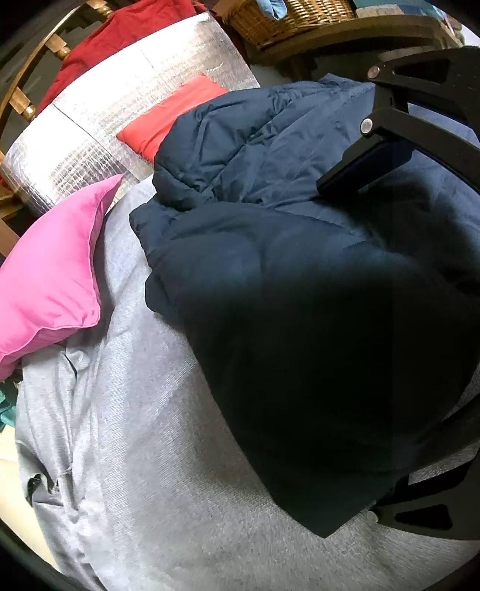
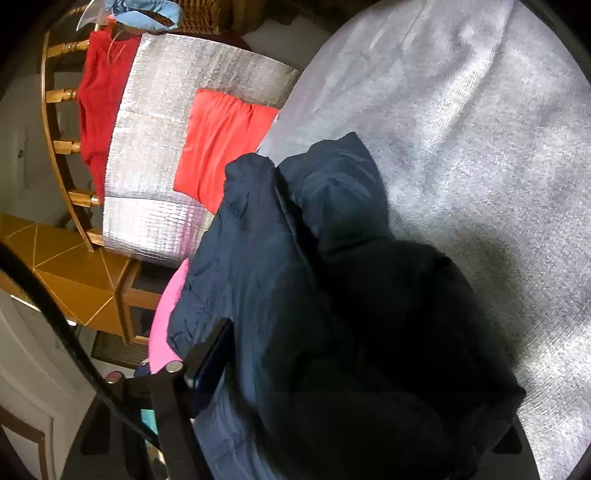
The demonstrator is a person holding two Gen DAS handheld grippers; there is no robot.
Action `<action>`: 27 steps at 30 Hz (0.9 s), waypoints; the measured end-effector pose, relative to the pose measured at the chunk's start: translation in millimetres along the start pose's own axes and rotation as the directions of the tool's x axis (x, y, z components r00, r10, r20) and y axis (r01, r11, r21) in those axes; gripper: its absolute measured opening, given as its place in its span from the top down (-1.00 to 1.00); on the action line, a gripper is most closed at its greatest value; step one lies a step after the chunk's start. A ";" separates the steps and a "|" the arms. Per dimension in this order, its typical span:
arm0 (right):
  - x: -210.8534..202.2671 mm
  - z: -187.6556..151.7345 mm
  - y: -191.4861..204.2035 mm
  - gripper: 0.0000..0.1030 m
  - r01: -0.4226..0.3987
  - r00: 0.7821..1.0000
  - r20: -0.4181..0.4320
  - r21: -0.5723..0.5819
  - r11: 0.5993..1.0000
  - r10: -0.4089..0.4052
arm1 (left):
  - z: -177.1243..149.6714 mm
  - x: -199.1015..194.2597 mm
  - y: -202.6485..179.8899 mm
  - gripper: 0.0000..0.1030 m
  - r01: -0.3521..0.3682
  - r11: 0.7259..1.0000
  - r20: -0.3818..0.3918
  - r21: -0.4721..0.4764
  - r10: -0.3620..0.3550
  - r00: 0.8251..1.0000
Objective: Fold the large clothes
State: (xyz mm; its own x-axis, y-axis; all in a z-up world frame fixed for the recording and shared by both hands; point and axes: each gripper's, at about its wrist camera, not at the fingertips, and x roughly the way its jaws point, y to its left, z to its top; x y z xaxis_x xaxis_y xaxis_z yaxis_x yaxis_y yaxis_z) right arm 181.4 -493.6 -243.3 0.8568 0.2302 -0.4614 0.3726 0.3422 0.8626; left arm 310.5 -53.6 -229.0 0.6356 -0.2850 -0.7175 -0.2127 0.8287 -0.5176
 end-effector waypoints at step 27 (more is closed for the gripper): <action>2.9 -9.2 32.4 0.17 0.150 0.987 0.087 -0.176 0.973 -0.136 | -0.3 -2.9 -3.5 -0.86 -0.029 0.999 0.022 0.012 0.029 0.999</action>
State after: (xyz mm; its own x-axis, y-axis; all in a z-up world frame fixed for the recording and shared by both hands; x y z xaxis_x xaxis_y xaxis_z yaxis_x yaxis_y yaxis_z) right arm 192.7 -473.4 -218.6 0.8259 0.1010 -0.5546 0.4280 0.5280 0.7335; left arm 309.2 -55.8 -225.3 0.6455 -0.2500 -0.7217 -0.2220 0.8427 -0.4905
